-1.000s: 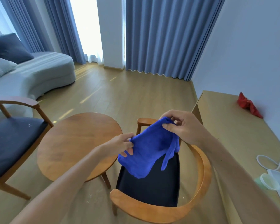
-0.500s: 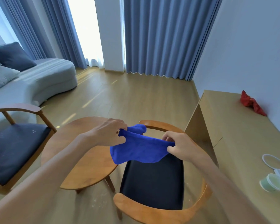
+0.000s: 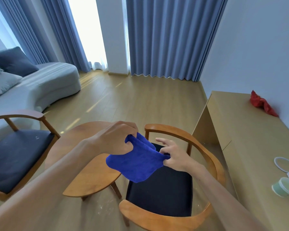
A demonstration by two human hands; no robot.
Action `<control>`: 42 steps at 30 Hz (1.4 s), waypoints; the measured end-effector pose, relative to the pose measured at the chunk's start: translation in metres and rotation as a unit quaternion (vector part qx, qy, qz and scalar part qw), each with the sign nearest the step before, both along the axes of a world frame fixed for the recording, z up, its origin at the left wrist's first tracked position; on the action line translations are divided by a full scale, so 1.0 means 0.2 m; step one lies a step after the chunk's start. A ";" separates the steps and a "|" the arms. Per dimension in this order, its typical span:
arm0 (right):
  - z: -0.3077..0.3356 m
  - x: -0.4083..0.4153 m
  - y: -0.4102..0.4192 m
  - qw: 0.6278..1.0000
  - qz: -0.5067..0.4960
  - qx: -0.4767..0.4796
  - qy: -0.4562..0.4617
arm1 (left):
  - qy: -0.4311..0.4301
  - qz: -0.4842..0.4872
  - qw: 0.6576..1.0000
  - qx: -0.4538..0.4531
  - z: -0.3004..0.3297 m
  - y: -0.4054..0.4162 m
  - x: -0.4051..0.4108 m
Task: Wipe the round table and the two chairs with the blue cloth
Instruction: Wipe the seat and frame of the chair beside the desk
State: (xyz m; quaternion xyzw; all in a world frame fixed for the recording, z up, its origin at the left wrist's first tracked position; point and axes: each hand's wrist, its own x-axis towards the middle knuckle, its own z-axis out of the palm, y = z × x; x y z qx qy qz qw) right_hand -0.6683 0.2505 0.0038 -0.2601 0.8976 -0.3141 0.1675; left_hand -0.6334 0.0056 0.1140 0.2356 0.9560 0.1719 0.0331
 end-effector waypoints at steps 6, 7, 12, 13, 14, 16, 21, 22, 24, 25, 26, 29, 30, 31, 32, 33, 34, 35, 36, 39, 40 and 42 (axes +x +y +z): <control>0.00 -0.02 -0.04 0.999 0.030 -0.031 0.023 | 0.009 -0.013 1.000 -0.005 0.04 0.00 0.00; 0.00 -0.02 -0.04 0.999 0.036 -0.032 0.020 | 0.012 -0.014 1.000 -0.001 0.04 0.00 0.01; 0.03 -0.04 -0.04 0.999 0.025 -0.028 0.032 | 0.008 -0.010 1.000 0.023 0.03 -0.04 0.00; 0.04 -0.04 -0.03 0.998 0.016 -0.034 0.043 | 0.009 0.000 1.000 0.019 0.02 -0.07 0.00; 0.06 -0.04 -0.02 0.998 0.009 -0.038 0.058 | 0.006 0.012 1.000 0.009 0.01 -0.10 0.00; 0.09 -0.05 0.01 0.995 0.001 -0.044 0.087 | 0.003 0.035 0.999 -0.028 -0.03 -0.15 -0.01; 0.20 -0.08 0.05 0.993 0.038 -0.029 0.105 | 0.011 0.115 0.993 -0.001 -0.14 -0.20 -0.02; 0.22 -0.09 0.06 0.994 0.036 -0.032 0.094 | 0.008 0.124 0.992 0.009 -0.14 -0.21 -0.02; 0.24 -0.10 0.08 0.997 0.012 -0.048 0.055 | 0.008 0.136 0.990 0.028 -0.13 -0.21 -0.01; 0.25 -0.10 0.08 0.998 -0.003 -0.057 0.038 | 0.011 0.143 0.989 0.043 -0.12 -0.21 -0.01; 0.26 -0.10 0.08 0.997 -0.014 -0.063 0.029 | 0.014 0.151 0.986 0.062 -0.11 -0.21 0.00; 0.29 -0.09 0.05 0.998 -0.028 -0.055 0.029 | 0.004 0.172 0.978 0.119 -0.10 -0.19 -0.01; 0.30 -0.09 0.04 0.998 -0.032 -0.047 0.028 | -0.004 0.176 0.977 0.120 -0.10 -0.19 -0.01; 0.30 -0.09 0.03 0.998 -0.040 -0.041 0.023 | -0.006 0.180 0.977 0.112 -0.11 -0.19 -0.02; 0.31 -0.10 0.02 0.998 -0.052 -0.041 0.015 | -0.001 0.184 0.978 0.099 -0.12 -0.19 -0.02; 0.31 -0.10 0.01 0.997 -0.066 -0.045 0.005 | 0.004 0.188 0.978 0.089 -0.13 -0.20 -0.03; 0.31 -0.10 -0.01 0.995 -0.080 -0.052 -0.006 | 0.002 0.193 0.977 0.088 -0.15 -0.20 -0.04; 0.31 -0.10 -0.02 0.994 -0.094 -0.059 -0.017 | -0.002 0.198 0.976 0.096 -0.17 -0.20 -0.04; 0.30 -0.10 -0.03 0.992 -0.105 -0.064 -0.025 | -0.008 0.205 0.973 0.106 -0.19 -0.20 -0.04; 0.28 -0.10 -0.08 0.990 -0.125 -0.062 -0.035 | -0.011 0.236 0.964 0.120 -0.25 -0.20 -0.05; 0.28 -0.09 -0.09 0.989 -0.128 -0.064 -0.040 | -0.012 0.243 0.963 0.117 -0.26 -0.21 -0.05; 0.28 -0.09 -0.09 0.987 -0.131 -0.073 -0.057 | -0.023 0.244 0.962 0.116 -0.28 -0.23 -0.05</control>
